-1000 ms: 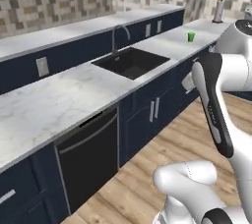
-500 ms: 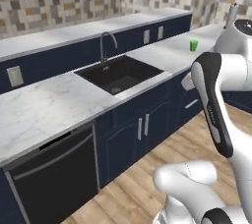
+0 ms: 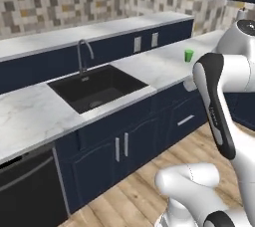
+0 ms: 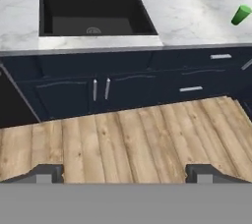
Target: Place the pitcher and cup on the dining counter for serving.
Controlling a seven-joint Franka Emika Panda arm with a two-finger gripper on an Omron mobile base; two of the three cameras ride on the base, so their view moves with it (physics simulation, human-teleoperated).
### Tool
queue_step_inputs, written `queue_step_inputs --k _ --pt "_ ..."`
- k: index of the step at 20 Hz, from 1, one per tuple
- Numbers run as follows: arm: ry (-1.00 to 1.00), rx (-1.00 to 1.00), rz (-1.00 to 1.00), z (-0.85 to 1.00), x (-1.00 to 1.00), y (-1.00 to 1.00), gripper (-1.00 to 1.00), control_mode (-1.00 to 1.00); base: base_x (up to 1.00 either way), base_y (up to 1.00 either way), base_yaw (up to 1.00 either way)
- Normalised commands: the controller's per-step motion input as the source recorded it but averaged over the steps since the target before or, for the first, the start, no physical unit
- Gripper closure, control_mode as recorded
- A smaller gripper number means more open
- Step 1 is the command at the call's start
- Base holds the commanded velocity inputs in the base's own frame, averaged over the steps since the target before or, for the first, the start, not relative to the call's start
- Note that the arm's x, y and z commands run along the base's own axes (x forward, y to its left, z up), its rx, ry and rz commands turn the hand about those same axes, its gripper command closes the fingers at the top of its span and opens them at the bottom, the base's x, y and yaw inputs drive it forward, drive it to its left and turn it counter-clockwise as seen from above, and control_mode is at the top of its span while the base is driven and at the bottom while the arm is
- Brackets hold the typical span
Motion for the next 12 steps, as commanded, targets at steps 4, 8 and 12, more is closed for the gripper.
queue_step_inputs --k 4,8,12 --pt "0.00 0.00 0.00 0.00 0.00 0.00 -1.00 1.00 0.41 -1.00 0.21" --pt "0.00 0.00 0.00 0.00 0.00 0.00 -1.00 1.00 0.41 -1.00 0.19" --pt "0.00 0.00 0.00 0.00 0.00 0.00 -1.00 1.00 0.44 -1.00 0.19"
